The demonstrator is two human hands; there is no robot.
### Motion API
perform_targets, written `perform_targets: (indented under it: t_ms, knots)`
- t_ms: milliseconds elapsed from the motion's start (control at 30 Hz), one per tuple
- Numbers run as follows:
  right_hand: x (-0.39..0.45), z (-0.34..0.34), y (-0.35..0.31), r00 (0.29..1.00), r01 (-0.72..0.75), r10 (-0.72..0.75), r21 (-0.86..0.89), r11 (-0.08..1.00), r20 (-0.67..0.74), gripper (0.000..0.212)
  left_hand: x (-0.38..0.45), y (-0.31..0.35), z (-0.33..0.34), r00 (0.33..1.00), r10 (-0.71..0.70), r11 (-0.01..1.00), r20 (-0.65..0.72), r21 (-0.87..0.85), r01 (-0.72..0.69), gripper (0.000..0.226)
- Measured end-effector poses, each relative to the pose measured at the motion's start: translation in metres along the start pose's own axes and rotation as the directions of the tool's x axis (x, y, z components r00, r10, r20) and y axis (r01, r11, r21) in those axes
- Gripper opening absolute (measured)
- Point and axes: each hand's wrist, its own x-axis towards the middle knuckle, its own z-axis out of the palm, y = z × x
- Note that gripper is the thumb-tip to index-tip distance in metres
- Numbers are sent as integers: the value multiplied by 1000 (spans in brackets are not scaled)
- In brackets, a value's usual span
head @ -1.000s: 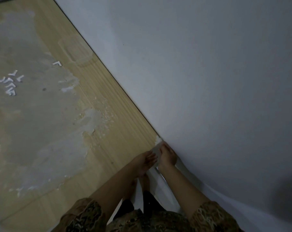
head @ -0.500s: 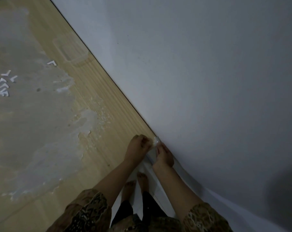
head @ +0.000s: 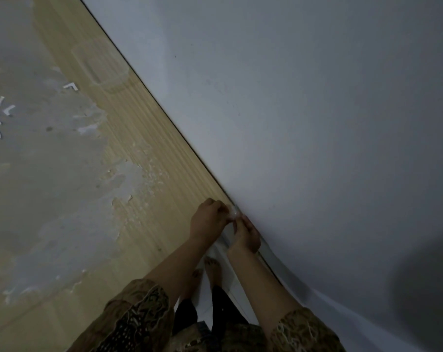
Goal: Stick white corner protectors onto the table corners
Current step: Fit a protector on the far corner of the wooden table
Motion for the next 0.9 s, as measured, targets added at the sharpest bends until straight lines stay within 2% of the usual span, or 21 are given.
perform_targets:
  t_ms: [133, 267, 367, 467, 633, 733, 900]
  knots:
    - [0, -1, -2, 994, -82, 78, 56, 995, 73, 24, 1, -1, 1, 1000, -1, 1000, -5, 6, 1, 32]
    - [1, -7, -11, 945, -263, 247, 48, 964, 213, 9, 2, -2, 0, 998, 63, 998, 12, -17, -63, 49]
    - [7, -10, -12, 905, -359, 317, 111, 927, 284, 6, 3, -6, 0, 991, 122, 990, 45, 59, -125, 46]
    - [13, -9, -10, 892, -367, 322, 91, 926, 318, 4, 3, -10, 0, 990, 133, 989, 53, 59, -136, 39]
    - [22, -6, -13, 882, -358, 338, 2, 934, 329, 6, 8, -9, 3, 986, 160, 973, 49, 158, -166, 36]
    - [23, -10, -20, 840, -368, 364, -70, 927, 403, 8, 9, -9, 5, 979, 197, 963, 54, 179, -203, 39]
    - [28, -25, -16, 807, -352, 341, -71, 933, 482, 17, 7, -10, 5, 985, 170, 969, 31, 175, -173, 33]
